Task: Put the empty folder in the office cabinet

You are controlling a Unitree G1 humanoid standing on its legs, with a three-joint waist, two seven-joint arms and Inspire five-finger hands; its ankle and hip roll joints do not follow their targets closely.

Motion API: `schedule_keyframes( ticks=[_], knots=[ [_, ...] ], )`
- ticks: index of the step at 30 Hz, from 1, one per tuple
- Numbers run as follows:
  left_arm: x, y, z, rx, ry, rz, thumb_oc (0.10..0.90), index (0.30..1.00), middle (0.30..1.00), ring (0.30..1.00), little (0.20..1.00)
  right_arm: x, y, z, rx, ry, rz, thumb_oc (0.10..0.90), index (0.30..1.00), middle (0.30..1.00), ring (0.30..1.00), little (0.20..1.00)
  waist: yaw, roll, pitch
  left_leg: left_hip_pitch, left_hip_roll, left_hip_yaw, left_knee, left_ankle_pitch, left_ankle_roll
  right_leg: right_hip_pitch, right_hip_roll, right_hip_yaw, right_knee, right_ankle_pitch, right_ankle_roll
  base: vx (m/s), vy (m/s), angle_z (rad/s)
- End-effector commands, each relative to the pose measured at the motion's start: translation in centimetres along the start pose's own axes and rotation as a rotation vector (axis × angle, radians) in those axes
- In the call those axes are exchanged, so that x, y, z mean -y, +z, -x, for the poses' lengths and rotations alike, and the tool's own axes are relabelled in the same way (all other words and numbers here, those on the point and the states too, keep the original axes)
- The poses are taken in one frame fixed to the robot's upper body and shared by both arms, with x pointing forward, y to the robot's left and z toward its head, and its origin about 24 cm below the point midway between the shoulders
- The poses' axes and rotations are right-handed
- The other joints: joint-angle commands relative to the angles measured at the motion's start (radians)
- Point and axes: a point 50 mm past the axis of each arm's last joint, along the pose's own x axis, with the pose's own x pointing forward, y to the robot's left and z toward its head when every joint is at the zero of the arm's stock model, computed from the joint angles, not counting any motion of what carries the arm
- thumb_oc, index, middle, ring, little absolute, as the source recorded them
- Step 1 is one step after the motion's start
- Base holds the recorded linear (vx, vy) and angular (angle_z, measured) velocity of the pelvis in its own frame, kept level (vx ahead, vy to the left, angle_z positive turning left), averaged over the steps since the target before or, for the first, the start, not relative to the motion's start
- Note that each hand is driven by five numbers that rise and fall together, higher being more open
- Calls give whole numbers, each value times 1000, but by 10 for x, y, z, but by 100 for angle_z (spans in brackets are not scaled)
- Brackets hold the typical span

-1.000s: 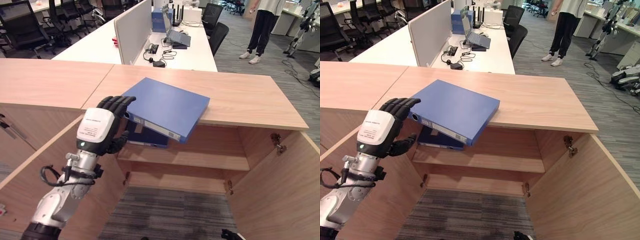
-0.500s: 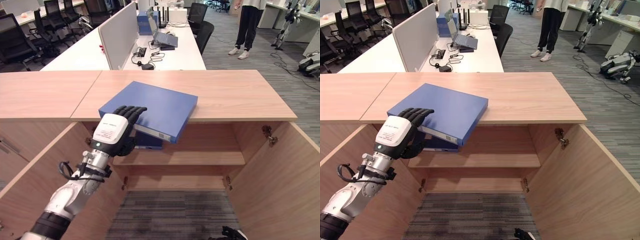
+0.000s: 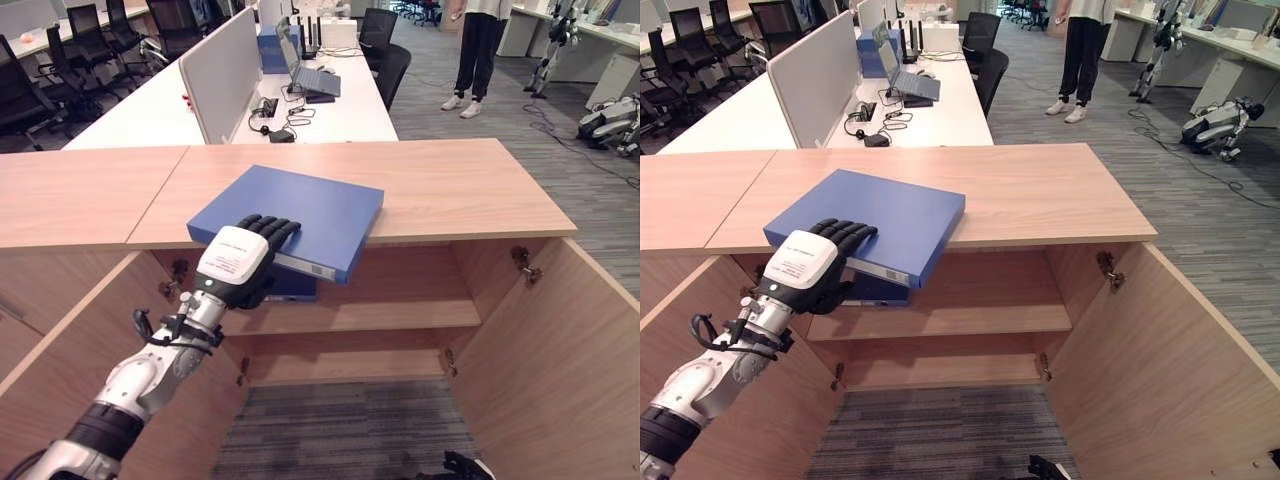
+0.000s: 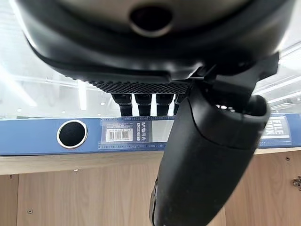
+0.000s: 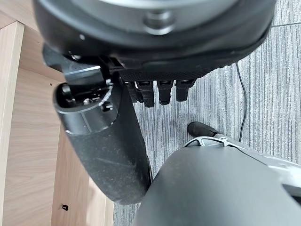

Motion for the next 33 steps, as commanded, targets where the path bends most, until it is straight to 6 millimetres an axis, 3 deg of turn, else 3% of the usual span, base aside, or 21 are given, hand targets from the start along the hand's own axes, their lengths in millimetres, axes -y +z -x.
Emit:
schedule_keyframes(
  ticks=[1,8,9,10,11,23,33],
  knots=[
    [-63,-19,-42,20,223,-150,800,900,900,900,900,18,2,0,3,-29,56,800,900,900,900,900,-14,18,11,63,49,-23,0,-98,-77,84,-19,-6,9,-157,88,7,0,-4],
    [-63,-23,-45,21,195,-202,800,900,900,900,900,18,0,1,-4,-29,54,800,900,900,900,900,-21,21,9,67,47,-18,0,-100,-76,86,-19,-2,9,-157,89,8,0,-5],
    [-63,-23,-45,21,195,-202,693,740,740,740,740,18,0,1,-4,-29,53,800,900,900,900,900,-21,20,9,67,47,-18,0,-100,-76,86,-19,-2,9,-157,89,0,0,0],
    [-62,-24,-45,15,189,-207,483,425,425,425,425,19,-1,0,-7,-33,52,800,900,900,900,900,-22,21,9,66,47,-18,0,-101,-75,84,-20,-3,9,-156,89,0,0,0],
    [-61,-25,-45,10,186,-205,405,307,307,307,307,19,0,0,-5,-34,50,800,900,900,900,900,-22,21,10,66,47,-18,0,-101,-75,84,-20,-4,9,-156,89,0,0,0],
    [-62,-22,-45,2,208,-156,400,300,300,300,300,18,-2,1,-16,-35,46,800,900,900,900,900,-24,17,6,70,47,-14,0,-104,-74,86,-18,-1,9,-158,88,0,0,-1],
    [-82,-17,-45,27,293,-134,400,300,300,300,300,17,0,0,-13,-34,34,800,900,900,900,900,-17,12,5,69,46,-18,0,-104,-73,88,-17,-3,9,-158,88,0,0,0]
  ],
)
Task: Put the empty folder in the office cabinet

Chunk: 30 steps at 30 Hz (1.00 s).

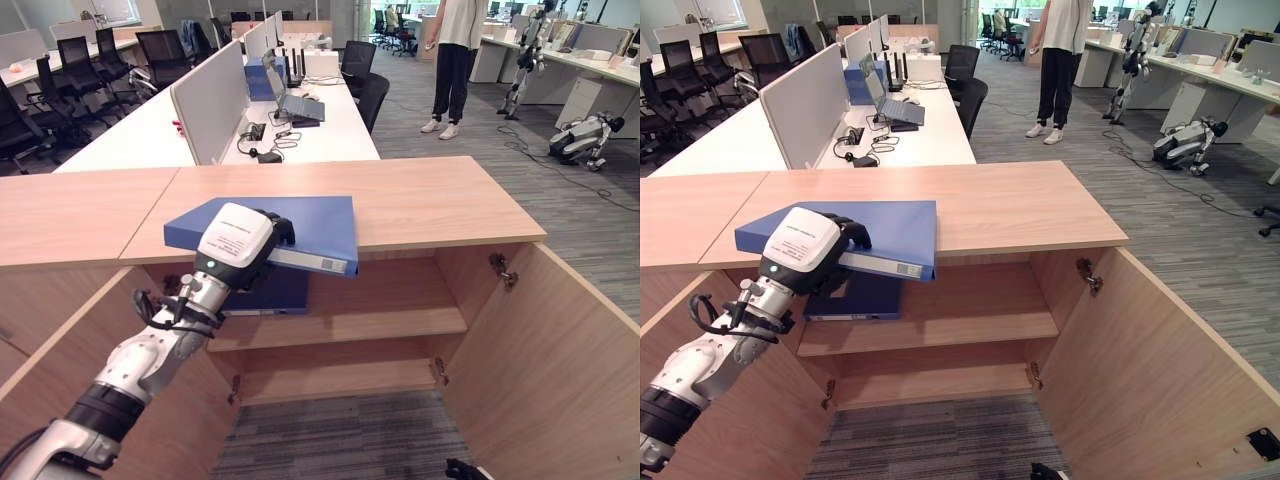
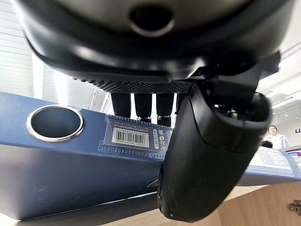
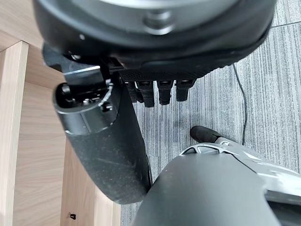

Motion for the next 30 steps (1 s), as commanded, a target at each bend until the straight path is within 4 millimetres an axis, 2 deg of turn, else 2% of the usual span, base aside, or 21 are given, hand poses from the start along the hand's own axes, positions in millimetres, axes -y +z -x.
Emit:
schedule_keyframes(
  ticks=[1,3,4,5,6,8,10,13,14,16,17,18,19,22,27,30],
  knots=[
    [-60,-23,-29,-22,214,-72,400,300,300,300,300,16,9,-3,10,-32,29,800,900,900,900,900,8,14,58,62,36,-37,1,-94,-59,91,-26,-18,9,-158,88,0,0,0],
    [-75,-18,-29,-2,293,-43,400,300,300,300,300,14,10,-3,12,-28,25,800,900,900,900,900,15,12,58,60,36,-41,1,-93,-58,91,-26,-22,9,-158,87,0,0,0],
    [-76,-19,-28,-3,293,-43,400,300,300,300,300,15,10,-3,12,-28,26,800,900,900,900,900,14,13,58,60,36,-41,1,-93,-58,91,-26,-22,9,-158,87,0,0,0],
    [-88,-16,-28,2,367,-2,400,300,300,300,300,12,10,-3,13,-21,21,800,900,900,900,900,21,10,57,59,34,-45,1,-93,-58,92,-26,-25,9,-158,86,0,0,0],
    [-88,-16,-27,0,368,-1,400,300,300,300,300,12,11,-3,13,-21,22,800,900,900,900,900,20,10,58,59,34,-46,1,-93,-58,92,-26,-25,9,-158,86,0,0,0],
    [-106,-9,-22,7,485,109,400,300,300,300,300,9,15,-4,28,-13,8,800,900,900,900,900,31,9,58,57,32,-53,1,-91,-57,95,-27,-29,9,-157,84,-6,3,4],
    [-111,-6,-20,12,529,165,400,300,300,300,300,7,18,-5,36,-9,3,800,900,900,900,900,34,8,59,55,31,-55,1,-90,-57,95,-27,-32,9,-157,84,-7,2,5],
    [-126,3,-11,48,644,358,400,300,300,300,300,3,28,-6,71,10,-14,800,900,900,900,900,43,9,59,51,31,-65,1,-88,-55,95,-30,-38,9,-156,81,-17,13,11],
    [-134,9,-6,87,718,511,400,300,300,300,300,0,33,-7,91,20,-27,800,900,900,900,900,50,9,59,49,30,-71,1,-87,-54,96,-30,-41,9,-156,79,-20,6,18],
    [-145,16,2,159,763,660,400,300,300,300,300,1,41,-8,118,23,-42,800,900,900,900,900,58,12,60,47,29,-77,1,-85,-54,96,-31,-46,9,-154,78,-27,8,13],
    [-151,20,8,225,772,794,400,300,300,300,300,0,47,-8,131,27,-51,800,900,900,900,900,66,14,62,45,28,-81,1,-83,-53,97,-31,-49,9,-153,77,-25,11,10],
    [-152,20,10,225,769,799,400,300,300,300,300,0,47,-8,130,27,-48,800,900,900,900,900,63,15,61,45,28,-81,1,-83,-53,97,-31,-49,9,-153,77,-37,22,12],
    [-157,22,16,297,752,938,400,300,300,300,300,-1,51,-9,140,41,-41,800,900,900,900,900,72,19,62,42,27,-86,1,-81,-52,97,-33,-52,9,-153,77,-31,16,12],
    [-161,28,20,393,708,1115,400,300,300,300,300,-1,51,-9,134,53,-19,800,900,900,900,900,82,23,64,40,27,-92,1,-79,-53,100,-36,-58,9,-152,76,-30,13,7],
    [-160,34,22,496,617,1329,400,300,300,300,300,0,49,-9,119,61,-16,800,900,900,900,900,90,27,67,36,25,-101,1,-77,-53,104,-38,-66,9,-151,76,-19,6,10],
    [-153,42,21,573,489,1518,400,300,300,300,300,1,48,-9,113,62,-34,800,900,900,900,900,93,31,70,32,24,-107,1,-76,-53,107,-40,-73,9,-149,76,-31,13,5]
  ],
)
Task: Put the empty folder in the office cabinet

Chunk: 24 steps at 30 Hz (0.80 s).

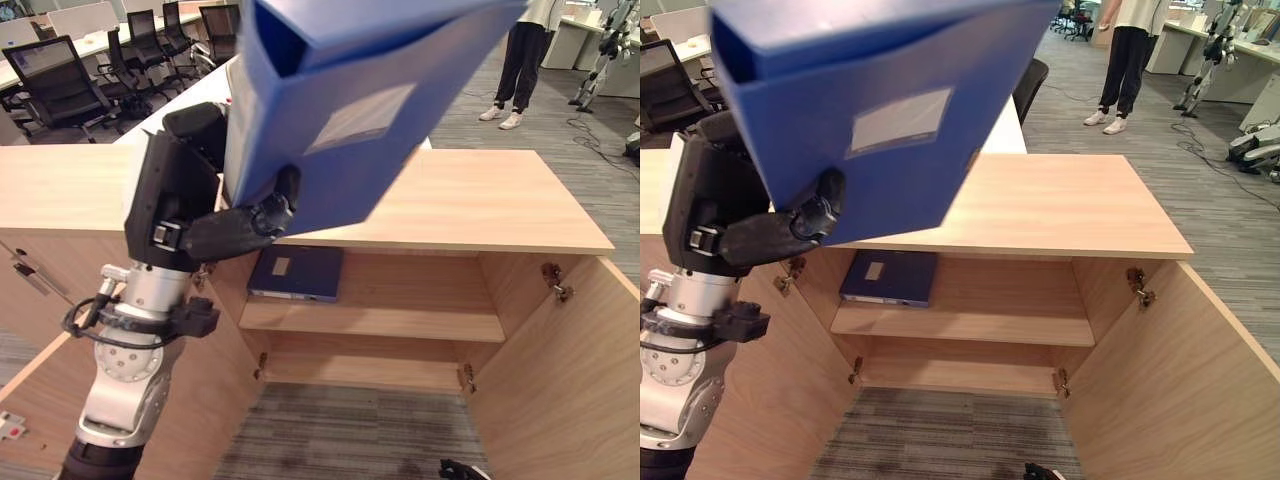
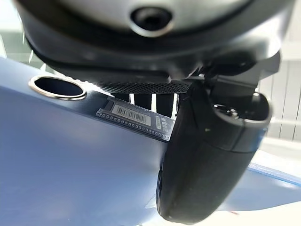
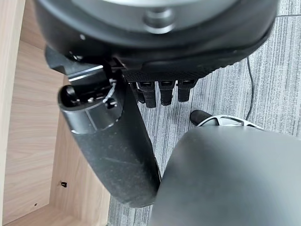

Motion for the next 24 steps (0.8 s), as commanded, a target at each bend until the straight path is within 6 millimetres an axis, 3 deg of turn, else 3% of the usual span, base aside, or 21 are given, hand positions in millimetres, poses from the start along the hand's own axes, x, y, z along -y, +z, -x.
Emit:
schedule_keyframes(
  ticks=[1,7,12,15,18,21,23,24],
  knots=[
    [8,43,-21,253,-107,166,400,300,300,300,300,2,40,-6,115,19,5,800,900,900,900,900,8,-6,31,64,28,-32,0,-92,-61,94,-36,-3,9,-134,69,-34,3,5],
    [16,33,-16,108,-254,383,400,300,300,300,300,5,48,-7,144,19,-18,800,900,900,900,900,16,1,32,62,26,-34,0,-89,-60,94,-38,-4,9,-129,72,-27,5,1],
    [12,29,-13,8,-321,365,400,300,300,300,300,7,54,-7,162,22,-36,800,900,900,900,900,21,6,28,61,26,-28,0,-86,-61,88,-42,1,9,-123,76,0,0,0],
    [5,23,-7,-80,-334,313,400,300,300,300,300,5,66,-6,223,43,-142,800,900,900,900,900,24,10,29,63,26,-23,0,-84,-61,87,-44,7,9,-118,77,0,0,0],
    [-6,15,-2,-142,-301,216,400,300,300,300,300,7,95,-2,349,63,-227,800,900,900,900,900,26,9,27,60,25,-22,0,-82,-63,82,-46,12,9,-114,79,-9,2,-4],
    [-23,0,10,-224,-218,162,400,300,300,300,300,16,145,20,609,118,-322,800,900,900,900,900,19,10,30,66,25,-19,0,-86,-64,84,-47,17,9,-114,81,-11,14,-6],
    [-26,-2,10,-233,-206,158,400,300,300,300,300,18,152,24,650,137,-386,800,900,900,900,900,16,9,26,61,24,-19,0,-82,-62,78,-49,17,9,-110,81,-9,10,-2],
    [-28,-4,10,-241,-199,148,400,300,300,300,300,20,160,28,692,171,-498,800,900,900,900,900,13,8,28,66,25,-17,0,-85,-64,83,-49,19,9,-112,82,0,0,0]
  ],
)
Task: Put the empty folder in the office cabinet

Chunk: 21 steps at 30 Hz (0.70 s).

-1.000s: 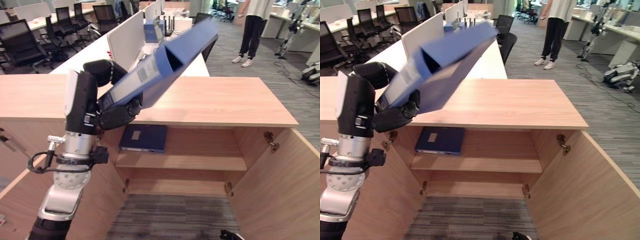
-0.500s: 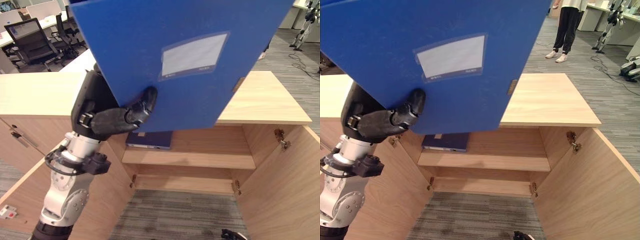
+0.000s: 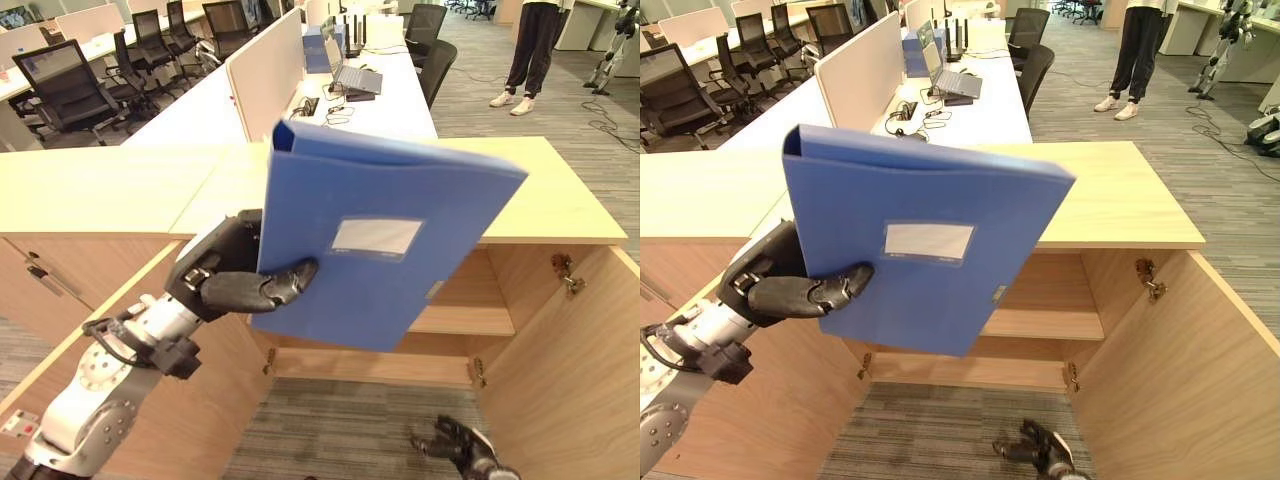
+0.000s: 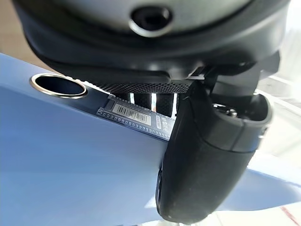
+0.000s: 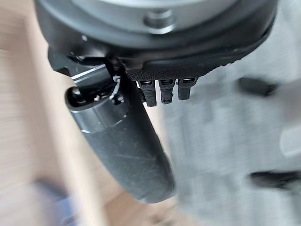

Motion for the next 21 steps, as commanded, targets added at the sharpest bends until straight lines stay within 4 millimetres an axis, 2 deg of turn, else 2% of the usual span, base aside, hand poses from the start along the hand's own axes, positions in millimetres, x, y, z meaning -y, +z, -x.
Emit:
schedule_keyframes(
  ticks=[1,2,3,4,6,7,8,9,11,12,13,16,17,19,21],
  knots=[
    [-10,56,-13,283,15,-138,400,300,300,300,300,-14,80,-16,323,102,-250,800,900,900,900,900,-5,-30,-1,47,19,-28,0,-75,-52,71,-55,9,9,-107,83,0,0,0],
    [-15,56,-11,276,41,-150,400,300,300,300,300,-15,99,-12,405,151,-331,800,900,900,900,900,-7,-32,-3,46,18,-27,0,-76,-52,68,-56,10,9,-105,85,0,0,0],
    [-15,56,-11,275,41,-150,400,300,300,300,300,-15,99,-12,405,151,-331,800,900,900,900,900,-7,-32,-4,45,18,-27,0,-76,-52,67,-56,10,9,-105,85,0,0,0],
    [-17,55,-10,267,46,-174,400,300,300,300,300,-14,119,-6,491,190,-381,800,900,900,900,900,-9,-37,-7,45,18,-25,0,-77,-52,65,-58,10,9,-102,87,0,0,0],
    [-21,56,-9,267,63,-190,400,300,300,300,300,-11,132,-1,543,217,-381,800,900,900,900,900,-12,-38,-10,45,17,-24,0,-78,-52,64,-59,10,9,-102,88,0,0,0],
    [-21,56,-9,267,63,-189,400,300,300,300,300,-11,132,-1,542,216,-381,800,900,900,900,900,-12,-38,-10,44,16,-24,0,-78,-52,64,-59,10,9,-101,88,0,0,0],
    [-23,55,-10,268,77,-199,400,300,300,300,300,-13,143,3,582,251,-391,800,900,900,900,900,-16,-41,-13,45,15,-22,0,-80,-51,62,-60,12,9,-100,89,0,0,0],
    [-23,55,-10,268,77,-199,400,300,300,300,300,-13,143,3,582,250,-391,800,900,900,900,900,-16,-41,-14,45,15,-22,0,-80,-51,61,-60,12,9,-100,89,0,0,0],
    [-25,53,-6,263,97,-206,400,300,300,300,300,-27,153,9,614,353,-391,800,900,900,900,900,-18,-44,-14,47,17,-11,0,-80,-51,56,-63,17,9,-95,89,-2,2,-2],
    [-25,53,-6,263,98,-206,400,300,300,300,300,-27,153,9,613,353,-390,800,900,900,900,900,-18,-44,-14,47,17,-11,0,-80,-51,55,-63,17,9,-95,89,1,9,-11],
    [-25,51,-5,254,98,-212,400,300,300,300,300,-38,157,14,621,423,-372,800,900,900,900,900,-20,-47,-15,49,18,-4,0,-80,-51,52,-63,21,9,-93,89,6,8,-13],
    [-26,49,-4,250,101,-217,400,300,300,300,300,-53,162,21,626,534,-347,800,900,900,900,900,-21,-49,-15,50,21,1,0,-79,-51,50,-63,25,9,-94,89,7,2,-6],
    [-26,49,-3,250,101,-217,400,300,300,300,300,-53,161,21,625,534,-347,800,900,900,900,900,-21,-49,-16,50,21,1,0,-79,-51,50,-63,25,9,-94,89,5,-4,-6],
    [-25,47,-4,250,95,-212,400,300,300,300,300,-69,165,33,633,668,-308,800,900,900,900,900,-25,-52,-14,50,23,-1,0,-78,-53,52,-60,28,9,-99,88,14,-3,-8],
    [-22,44,-5,252,85,-207,400,300,300,300,300,-75,167,38,637,718,-285,800,900,900,900,900,-30,-53,-14,50,24,-3,0,-78,-52,54,-60,27,9,-101,87,8,1,-2]
  ],
)
